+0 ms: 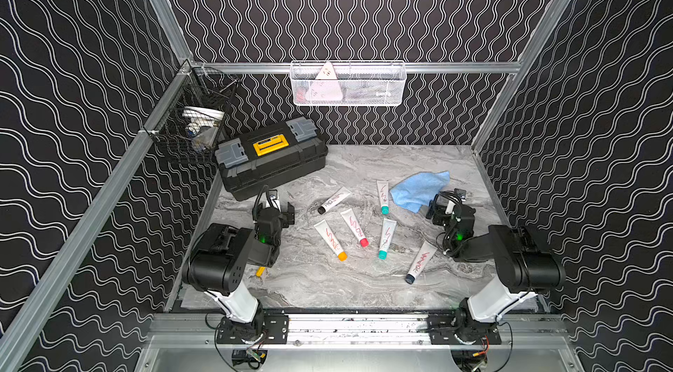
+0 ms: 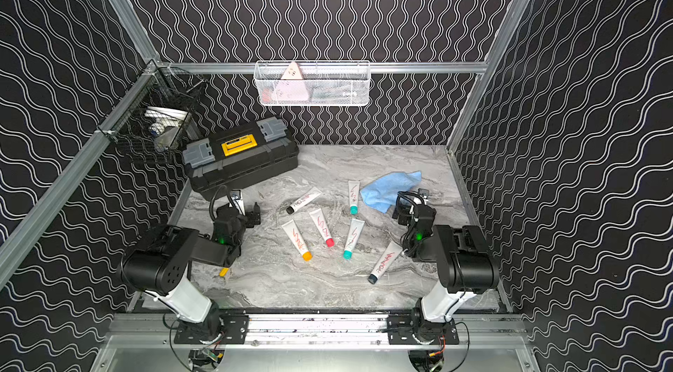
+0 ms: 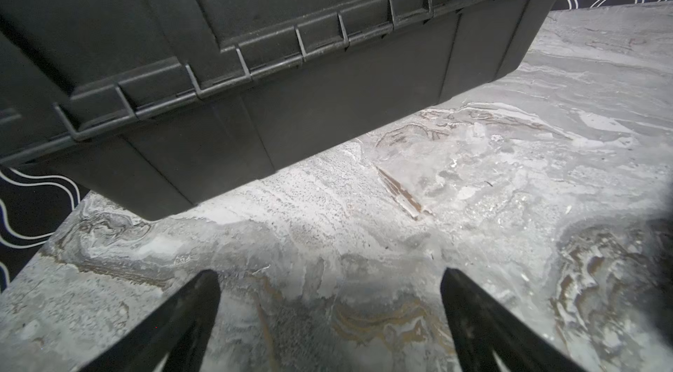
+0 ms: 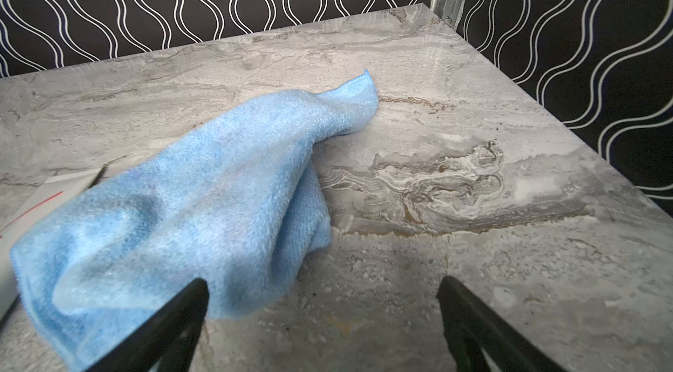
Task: Wipe the surface of the toothpaste tube
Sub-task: Pick up the cleaning item at the center of the board.
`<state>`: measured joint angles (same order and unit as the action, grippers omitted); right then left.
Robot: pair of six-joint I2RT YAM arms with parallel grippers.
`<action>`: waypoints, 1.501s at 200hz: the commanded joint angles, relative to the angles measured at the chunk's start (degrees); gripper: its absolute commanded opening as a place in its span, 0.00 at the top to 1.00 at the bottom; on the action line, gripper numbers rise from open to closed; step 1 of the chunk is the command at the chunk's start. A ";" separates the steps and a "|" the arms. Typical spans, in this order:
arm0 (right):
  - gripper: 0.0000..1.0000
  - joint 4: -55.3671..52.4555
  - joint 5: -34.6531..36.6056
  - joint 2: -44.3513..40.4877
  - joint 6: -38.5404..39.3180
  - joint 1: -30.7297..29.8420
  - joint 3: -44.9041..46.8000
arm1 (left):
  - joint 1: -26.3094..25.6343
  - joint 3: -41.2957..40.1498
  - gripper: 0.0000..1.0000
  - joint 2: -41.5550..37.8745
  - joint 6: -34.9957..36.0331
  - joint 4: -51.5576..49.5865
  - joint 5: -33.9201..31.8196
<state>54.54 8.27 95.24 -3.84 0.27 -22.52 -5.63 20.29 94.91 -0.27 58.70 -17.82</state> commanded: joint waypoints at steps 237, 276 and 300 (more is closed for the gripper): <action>0.00 -73.82 -11.57 -2.72 -24.57 1.10 -45.38 | -17.11 25.00 0.01 -23.42 -20.44 -46.39 -11.41; 0.00 -74.24 -16.50 3.18 -23.09 0.20 -47.06 | -17.08 27.83 0.01 -22.59 -27.74 -50.77 -0.32; 0.00 -78.40 -14.20 8.60 -21.82 -1.59 -52.65 | -17.14 30.74 0.01 -19.69 -29.14 -54.29 4.84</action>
<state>-18.55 -5.19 100.20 -26.30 0.12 -71.07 -22.68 48.66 73.38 -24.47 10.15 -20.71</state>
